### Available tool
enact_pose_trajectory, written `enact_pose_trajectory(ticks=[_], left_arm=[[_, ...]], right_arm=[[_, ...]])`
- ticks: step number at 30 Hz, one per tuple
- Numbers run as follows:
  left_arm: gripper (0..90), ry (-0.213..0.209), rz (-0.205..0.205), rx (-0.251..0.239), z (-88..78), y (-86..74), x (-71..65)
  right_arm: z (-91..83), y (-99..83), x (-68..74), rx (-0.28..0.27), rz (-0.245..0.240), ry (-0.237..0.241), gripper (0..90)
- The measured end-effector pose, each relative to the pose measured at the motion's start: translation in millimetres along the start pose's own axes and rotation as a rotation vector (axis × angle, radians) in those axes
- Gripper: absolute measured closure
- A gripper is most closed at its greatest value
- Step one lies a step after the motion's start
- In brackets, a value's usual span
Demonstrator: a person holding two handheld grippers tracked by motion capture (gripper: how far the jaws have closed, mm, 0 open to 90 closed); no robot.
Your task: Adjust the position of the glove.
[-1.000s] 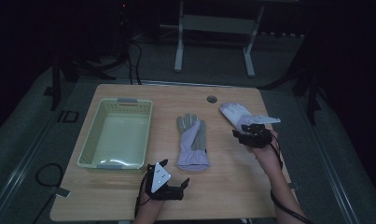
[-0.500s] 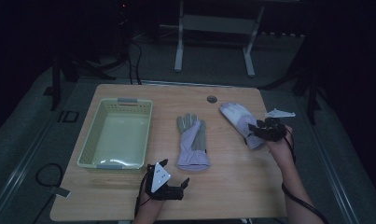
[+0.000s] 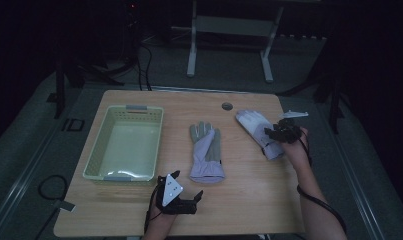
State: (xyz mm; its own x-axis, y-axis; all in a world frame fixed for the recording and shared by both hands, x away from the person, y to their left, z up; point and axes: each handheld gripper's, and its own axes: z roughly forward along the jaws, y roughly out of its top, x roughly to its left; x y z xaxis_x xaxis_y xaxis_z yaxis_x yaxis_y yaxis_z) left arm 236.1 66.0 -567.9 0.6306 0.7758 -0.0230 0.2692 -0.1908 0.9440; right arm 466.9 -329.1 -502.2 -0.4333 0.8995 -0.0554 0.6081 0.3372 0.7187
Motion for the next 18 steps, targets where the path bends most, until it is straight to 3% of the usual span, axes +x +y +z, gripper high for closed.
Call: enact_pose_trajectory(ticks=[4,9,12,18], left_arm=[[0.0,-0.001,-0.003,0.000,-0.1,0.0,0.3],[0.0,0.003,0.000,0.000,0.0,0.0,-0.2],[0.0,0.003,0.003,0.000,0.0,0.0,-0.5],[0.0,0.004,0.001,-0.001,0.0,-0.1,-0.4]], right_arm=[[10.2,3.1,-1.1,0.009,0.005,0.006,49.0],[23.3,2.9,-2.8,0.071,0.006,0.000,48.3],[32.2,-1.9,-4.6,0.114,0.032,0.007,48.4],[35.1,-6.9,-3.5,0.123,0.013,0.051,60.8]])
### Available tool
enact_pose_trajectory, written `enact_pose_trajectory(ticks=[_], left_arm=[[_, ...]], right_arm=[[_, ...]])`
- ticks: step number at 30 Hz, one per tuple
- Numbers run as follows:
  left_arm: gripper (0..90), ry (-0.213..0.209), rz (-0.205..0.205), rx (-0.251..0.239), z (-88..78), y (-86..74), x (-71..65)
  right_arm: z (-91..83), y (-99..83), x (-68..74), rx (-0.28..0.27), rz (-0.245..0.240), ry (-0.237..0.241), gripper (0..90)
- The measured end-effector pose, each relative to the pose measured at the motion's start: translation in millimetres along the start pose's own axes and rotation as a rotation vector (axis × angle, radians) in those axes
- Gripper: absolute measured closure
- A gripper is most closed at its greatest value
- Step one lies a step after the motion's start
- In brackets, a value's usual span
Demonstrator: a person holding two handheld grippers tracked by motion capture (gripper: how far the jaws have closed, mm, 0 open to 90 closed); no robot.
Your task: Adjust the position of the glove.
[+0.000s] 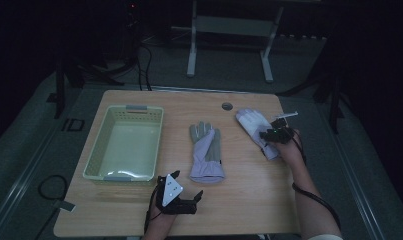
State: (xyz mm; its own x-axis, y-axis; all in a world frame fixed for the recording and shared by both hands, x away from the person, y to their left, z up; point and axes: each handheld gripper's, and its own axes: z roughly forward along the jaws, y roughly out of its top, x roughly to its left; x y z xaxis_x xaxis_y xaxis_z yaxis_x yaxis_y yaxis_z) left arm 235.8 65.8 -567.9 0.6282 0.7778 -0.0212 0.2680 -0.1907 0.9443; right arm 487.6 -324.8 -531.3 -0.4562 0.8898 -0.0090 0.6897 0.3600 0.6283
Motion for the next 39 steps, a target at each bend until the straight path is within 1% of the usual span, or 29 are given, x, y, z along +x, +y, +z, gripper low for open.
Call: enact_pose_trajectory(ticks=[1,2,4,6,9,11,12,13,14,16,18,20,22,24,25,26,27,28,29,31,34,35,36,37,39], left_arm=[[0.0,0.000,0.001,0.000,0.0,0.0,0.0],[0.0,0.000,0.002,0.001,0.0,0.0,0.0],[0.0,0.001,0.001,0.000,0.1,0.0,0.0],[0.0,0.001,0.001,0.000,0.1,0.0,0.0],[0.0,0.000,-0.001,0.001,0.0,0.1,0.1],[0.0,0.000,-0.002,0.001,0.0,0.1,0.3],[0.0,0.000,-0.002,0.001,0.0,0.1,0.3],[0.0,0.000,-0.002,0.001,0.0,0.1,0.3],[0.0,-0.001,-0.003,0.001,0.0,0.1,0.3],[0.0,0.000,-0.002,0.002,0.0,0.1,0.4],[0.0,0.001,-0.003,0.003,0.0,0.1,0.4],[0.0,0.003,-0.001,0.003,0.0,0.1,0.2],[0.0,0.004,0.000,0.003,0.1,0.2,0.0],[0.0,0.006,0.000,0.004,0.1,0.2,0.0],[0.0,0.006,0.000,0.004,0.1,0.2,0.0],[0.0,0.006,0.000,0.004,0.1,0.2,0.0],[0.0,0.006,-0.001,0.003,0.1,0.1,-0.1],[0.0,0.006,-0.001,0.003,0.1,0.1,0.0],[0.0,0.005,-0.001,0.003,0.1,0.1,0.1],[0.0,0.003,-0.002,0.003,0.1,0.1,0.2],[0.0,0.002,-0.006,0.003,0.1,0.1,0.5],[0.0,0.001,-0.007,0.004,0.1,0.2,0.7],[0.0,0.000,-0.008,0.004,0.1,0.2,0.8],[0.0,0.000,-0.008,0.004,0.1,0.2,0.8],[0.0,0.000,-0.006,0.005,0.1,0.2,0.7]], right_arm=[[0.3,0.0,1.3,0.001,-0.015,-0.009,61.4],[0.3,0.4,2.8,0.005,-0.016,-0.017,61.9],[0.2,0.6,3.8,0.006,0.005,-0.022,63.1],[-0.4,0.6,3.7,0.008,0.036,-0.013,66.7],[-3.4,1.7,6.8,0.007,0.045,-0.032,74.4],[-6.1,2.1,8.5,-0.002,0.052,-0.043,76.5],[-6.1,2.1,8.5,-0.002,0.052,-0.043,76.5],[-8.4,2.3,9.1,-0.011,0.061,-0.054,76.5],[-13.8,2.9,10.2,-0.024,0.079,-0.065,78.6],[-21.4,3.6,11.9,-0.041,0.106,-0.069,78.9],[-32.1,4.5,15.2,-0.063,0.116,-0.085,79.1],[-42.6,5.0,18.0,-0.086,0.143,-0.094,79.3],[-55.8,4.7,21.8,-0.118,0.178,-0.093,79.3],[-68.1,1.9,26.8,-0.143,0.227,-0.085,79.3],[-68.1,1.9,26.8,-0.143,0.227,-0.085,79.3],[-72.9,0.1,29.2,-0.151,0.241,-0.081,79.3],[-81.5,-3.0,35.6,-0.148,0.256,-0.086,79.6],[-85.3,-4.2,38.8,-0.146,0.255,-0.096,79.6],[-90.1,-5.9,41.6,-0.147,0.266,-0.098,79.7],[-100.7,-10.1,47.0,-0.169,0.286,-0.097,79.8],[-114.7,-19.1,57.8,-0.203,0.302,-0.099,80.1],[-118.7,-22.3,61.7,-0.216,0.304,-0.112,80.1],[-122.3,-25.3,64.7,-0.220,0.304,-0.116,80.1],[-125.7,-28.9,66.7,-0.226,0.322,-0.110,80.1],[-129.9,-35.4,71.8,-0.227,0.327,-0.117,80.1]])
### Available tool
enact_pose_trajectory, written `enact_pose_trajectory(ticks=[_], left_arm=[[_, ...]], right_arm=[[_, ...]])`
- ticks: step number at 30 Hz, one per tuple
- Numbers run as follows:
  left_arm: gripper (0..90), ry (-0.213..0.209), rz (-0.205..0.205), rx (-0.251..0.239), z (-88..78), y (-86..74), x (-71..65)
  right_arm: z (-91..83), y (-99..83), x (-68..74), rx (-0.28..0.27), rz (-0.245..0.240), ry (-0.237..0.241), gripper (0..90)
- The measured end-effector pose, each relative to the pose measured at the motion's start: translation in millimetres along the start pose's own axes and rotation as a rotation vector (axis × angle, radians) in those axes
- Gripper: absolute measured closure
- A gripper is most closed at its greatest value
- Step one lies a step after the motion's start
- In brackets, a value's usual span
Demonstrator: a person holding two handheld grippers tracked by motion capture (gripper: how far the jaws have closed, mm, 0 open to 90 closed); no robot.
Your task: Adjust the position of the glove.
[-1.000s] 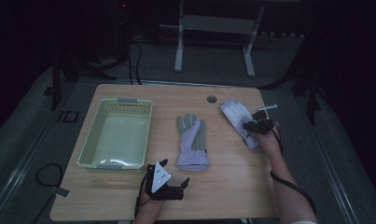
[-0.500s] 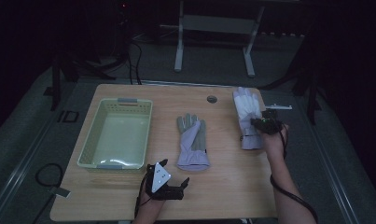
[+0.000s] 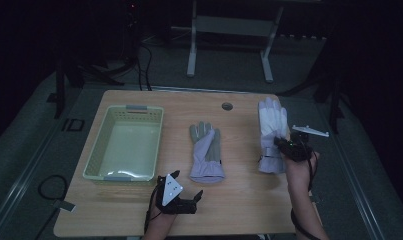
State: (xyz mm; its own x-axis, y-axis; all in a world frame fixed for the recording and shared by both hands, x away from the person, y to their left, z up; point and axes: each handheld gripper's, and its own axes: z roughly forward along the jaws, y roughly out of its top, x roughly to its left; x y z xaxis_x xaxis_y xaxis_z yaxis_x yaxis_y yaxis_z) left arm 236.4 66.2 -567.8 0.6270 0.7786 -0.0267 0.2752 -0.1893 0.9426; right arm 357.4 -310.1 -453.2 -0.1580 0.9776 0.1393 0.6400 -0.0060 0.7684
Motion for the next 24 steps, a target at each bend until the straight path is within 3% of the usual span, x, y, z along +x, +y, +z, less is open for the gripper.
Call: enact_pose_trajectory(ticks=[5,9,18,24], left_arm=[[0.0,-0.002,-0.001,0.000,0.0,0.0,0.1],[0.0,-0.006,-0.008,0.001,0.1,0.0,1.1],[0.0,-0.003,-0.002,0.000,0.1,0.0,0.4],[0.0,-0.002,0.000,0.000,-0.1,0.0,0.2]], right_arm=[[3.6,-20.8,0.1,0.023,0.041,-0.008,79.9],[19.4,-37.3,2.1,0.053,0.029,-0.035,79.6],[58.2,-48.8,-3.0,0.111,0.105,-0.096,78.7],[63.9,-49.6,0.0,0.101,0.100,-0.116,71.7]])
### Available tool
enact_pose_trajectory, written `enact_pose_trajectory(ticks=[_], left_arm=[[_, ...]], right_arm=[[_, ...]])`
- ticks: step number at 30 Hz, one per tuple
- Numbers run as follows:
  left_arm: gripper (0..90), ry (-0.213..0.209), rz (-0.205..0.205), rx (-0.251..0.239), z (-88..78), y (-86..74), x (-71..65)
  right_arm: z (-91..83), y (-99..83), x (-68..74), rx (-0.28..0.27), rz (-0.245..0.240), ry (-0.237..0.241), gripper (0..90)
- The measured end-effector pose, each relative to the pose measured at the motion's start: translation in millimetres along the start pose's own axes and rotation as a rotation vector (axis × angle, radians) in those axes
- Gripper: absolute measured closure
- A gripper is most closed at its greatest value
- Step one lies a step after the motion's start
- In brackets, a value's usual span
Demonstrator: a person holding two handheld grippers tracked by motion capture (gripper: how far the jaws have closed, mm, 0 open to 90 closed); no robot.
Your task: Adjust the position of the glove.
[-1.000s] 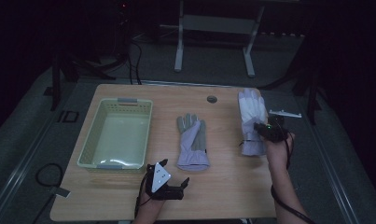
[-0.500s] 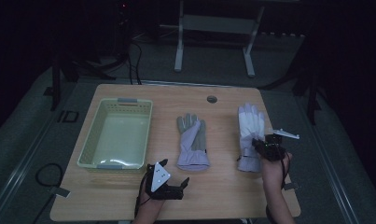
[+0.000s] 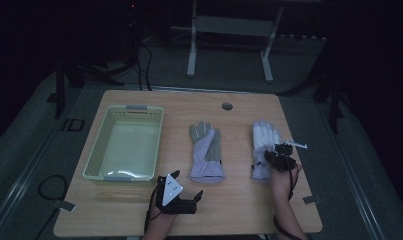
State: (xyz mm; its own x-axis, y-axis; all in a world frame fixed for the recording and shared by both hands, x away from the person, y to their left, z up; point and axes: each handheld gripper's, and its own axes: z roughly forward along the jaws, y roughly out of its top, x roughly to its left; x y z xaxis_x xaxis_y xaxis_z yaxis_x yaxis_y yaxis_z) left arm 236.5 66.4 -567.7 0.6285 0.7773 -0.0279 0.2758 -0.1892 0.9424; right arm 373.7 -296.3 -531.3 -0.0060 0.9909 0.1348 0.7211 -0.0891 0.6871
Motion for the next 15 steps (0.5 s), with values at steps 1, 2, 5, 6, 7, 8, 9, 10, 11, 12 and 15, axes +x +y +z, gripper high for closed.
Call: enact_pose_trajectory(ticks=[1,2,5,6,7,8,9,10,11,12,15], left_arm=[[0.0,-0.001,-0.002,0.000,0.0,0.0,0.1],[0.0,0.000,-0.003,0.000,0.1,0.0,0.2],[0.0,-0.004,-0.005,0.000,0.1,0.1,0.8],[0.0,-0.004,-0.007,0.000,0.1,0.0,1.0],[0.0,-0.004,-0.008,0.000,0.1,0.0,0.9],[0.0,-0.004,-0.006,0.000,0.2,0.1,0.9],[0.0,-0.004,-0.006,0.000,0.2,0.1,0.9],[0.0,-0.003,-0.006,-0.001,0.2,0.1,0.6],[0.0,-0.003,-0.006,0.000,0.2,0.1,0.7],[0.0,-0.003,-0.006,0.000,0.3,0.1,0.8],[0.0,-0.005,-0.008,0.001,0.4,0.2,0.9]], right_arm=[[-1.1,0.5,-0.2,-0.006,-0.007,0.000,68.9],[-3.1,0.8,-1.1,-0.017,-0.007,0.006,65.8],[-8.2,1.8,-3.4,-0.022,-0.017,0.024,60.3],[-10.7,3.3,-4.2,-0.025,-0.032,0.037,57.5],[-13.9,5.2,-4.6,-0.029,-0.055,0.038,55.2],[-17.2,7.5,-5.7,-0.031,-0.069,0.050,54.3],[-17.2,7.5,-5.7,-0.031,-0.069,0.050,54.3],[-25.5,14.4,-8.7,-0.029,-0.100,0.119,52.2],[-28.8,16.7,-9.2,-0.038,-0.130,0.135,53.0],[-33.3,19.8,-10.3,-0.042,-0.162,0.152,53.6],[-43.8,28.6,-15.5,-0.050,-0.254,0.193,54.6]])
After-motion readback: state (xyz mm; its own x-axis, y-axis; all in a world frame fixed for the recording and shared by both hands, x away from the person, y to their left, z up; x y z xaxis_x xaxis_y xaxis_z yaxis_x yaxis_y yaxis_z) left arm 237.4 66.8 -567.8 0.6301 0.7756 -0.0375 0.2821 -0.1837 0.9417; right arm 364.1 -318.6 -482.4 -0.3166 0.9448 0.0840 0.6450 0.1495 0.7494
